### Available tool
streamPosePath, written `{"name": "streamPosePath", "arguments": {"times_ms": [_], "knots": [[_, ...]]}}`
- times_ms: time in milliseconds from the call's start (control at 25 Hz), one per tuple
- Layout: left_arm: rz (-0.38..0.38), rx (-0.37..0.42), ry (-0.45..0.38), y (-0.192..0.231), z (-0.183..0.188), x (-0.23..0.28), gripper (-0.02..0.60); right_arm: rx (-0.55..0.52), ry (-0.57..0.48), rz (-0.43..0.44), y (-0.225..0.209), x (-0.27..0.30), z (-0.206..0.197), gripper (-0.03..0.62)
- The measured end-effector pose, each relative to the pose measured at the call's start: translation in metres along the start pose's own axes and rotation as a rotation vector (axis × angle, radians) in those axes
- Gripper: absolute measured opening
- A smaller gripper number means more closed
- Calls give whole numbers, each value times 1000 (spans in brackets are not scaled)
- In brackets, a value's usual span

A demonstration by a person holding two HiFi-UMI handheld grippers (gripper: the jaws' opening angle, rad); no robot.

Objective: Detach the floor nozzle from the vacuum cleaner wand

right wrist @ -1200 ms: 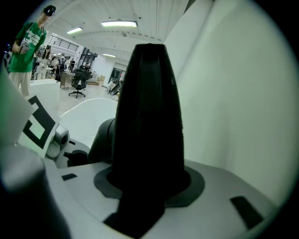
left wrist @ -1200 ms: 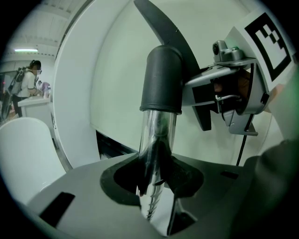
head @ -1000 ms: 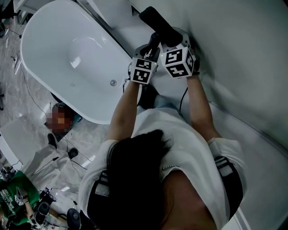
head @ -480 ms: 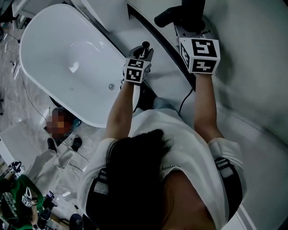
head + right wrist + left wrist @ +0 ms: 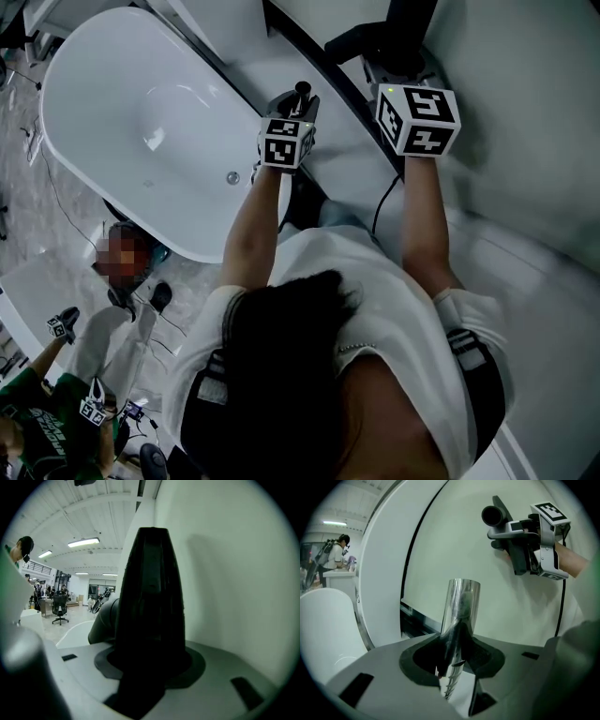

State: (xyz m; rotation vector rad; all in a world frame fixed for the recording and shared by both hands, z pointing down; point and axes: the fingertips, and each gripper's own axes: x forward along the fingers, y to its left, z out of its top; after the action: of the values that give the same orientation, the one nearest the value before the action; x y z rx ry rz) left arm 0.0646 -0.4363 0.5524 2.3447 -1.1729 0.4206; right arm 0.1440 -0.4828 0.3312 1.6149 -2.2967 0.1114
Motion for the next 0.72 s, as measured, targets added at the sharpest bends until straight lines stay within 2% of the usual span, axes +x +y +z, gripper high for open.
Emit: {"name": "streamPosePath", "arguments": {"times_ms": [240,440,720], "knots": [[43,-51,-41,0,3,2,150,11,15,6,1,-5,-9,195],[33,-18,-58,-6,11,-3,219,26,8,19,1,-7,-11,195],[36,-41,-216,-16,44,-57,241,61,25,24,5,-12,-18,195]]}}
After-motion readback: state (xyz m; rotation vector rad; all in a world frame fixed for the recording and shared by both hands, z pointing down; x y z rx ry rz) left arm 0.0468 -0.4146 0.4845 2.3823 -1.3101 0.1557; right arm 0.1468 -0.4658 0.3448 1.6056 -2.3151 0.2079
